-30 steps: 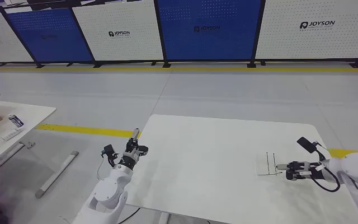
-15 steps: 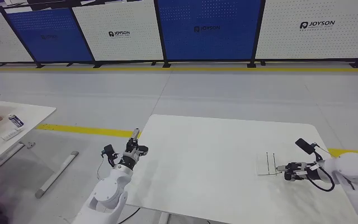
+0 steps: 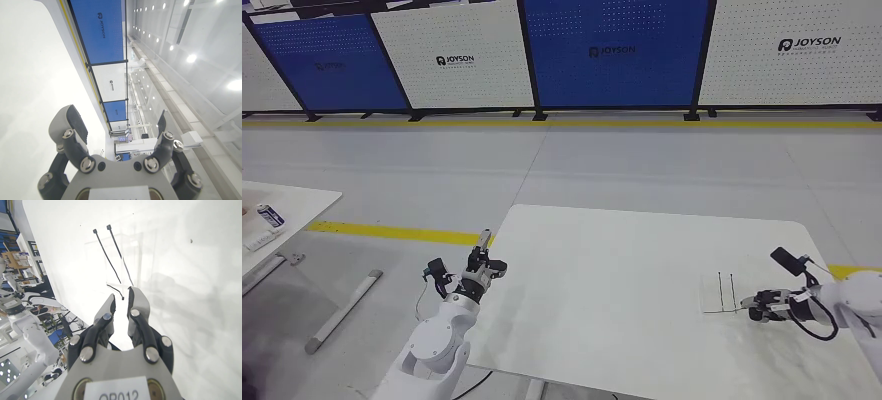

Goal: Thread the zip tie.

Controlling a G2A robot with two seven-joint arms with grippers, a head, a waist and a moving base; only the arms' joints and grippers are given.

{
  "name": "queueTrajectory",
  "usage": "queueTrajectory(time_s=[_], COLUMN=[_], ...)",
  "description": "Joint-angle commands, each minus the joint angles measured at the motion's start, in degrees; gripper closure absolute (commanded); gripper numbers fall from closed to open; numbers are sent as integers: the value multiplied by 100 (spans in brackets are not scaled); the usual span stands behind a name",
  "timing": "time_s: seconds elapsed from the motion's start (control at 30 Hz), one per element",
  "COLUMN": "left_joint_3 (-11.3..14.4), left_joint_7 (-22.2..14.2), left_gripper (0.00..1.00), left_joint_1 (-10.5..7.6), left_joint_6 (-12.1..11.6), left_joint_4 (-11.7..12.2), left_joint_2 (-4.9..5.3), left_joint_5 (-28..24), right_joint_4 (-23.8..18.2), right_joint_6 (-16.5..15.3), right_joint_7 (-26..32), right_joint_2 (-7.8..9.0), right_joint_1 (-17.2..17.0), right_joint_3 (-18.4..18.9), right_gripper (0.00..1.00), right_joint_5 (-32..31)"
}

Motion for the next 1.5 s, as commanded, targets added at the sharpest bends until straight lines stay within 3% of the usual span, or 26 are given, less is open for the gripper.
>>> queueTrajectory(time_s=[0.0,0.37,0.5,0.53,0.6,1.0,1.2,1.47], left_joint_3=[0,0,0,0,0,0,0,0], left_joint_7=[0,0,0,0,0,0,0,0], left_gripper=[0,0,0,0,0,0,0,0], left_joint_1=[0,0,0,0,0,0,0,0], left_joint_6=[0,0,0,0,0,0,0,0], left_joint_4=[0,0,0,0,0,0,0,0], left_joint_2=[0,0,0,0,0,0,0,0], left_joint_5=[0,0,0,0,0,0,0,0], right_joint_4=[32,239,294,304,326,207,-85,-883], right_joint_6=[8,-16,-40,-45,-72,-144,-128,-230], right_joint_7=[11,35,40,41,49,39,-72,-21], right_joint_2=[-14,-94,-115,-119,-128,-83,36,334], right_joint_1=[27,178,214,221,234,198,21,-616], right_joint_3=[-30,-169,-194,-198,-206,-31,351,1447], right_gripper=[79,78,84,95,100,100,100,100], right_joint_5=[-15,-50,-52,-53,-50,-103,-92,298])
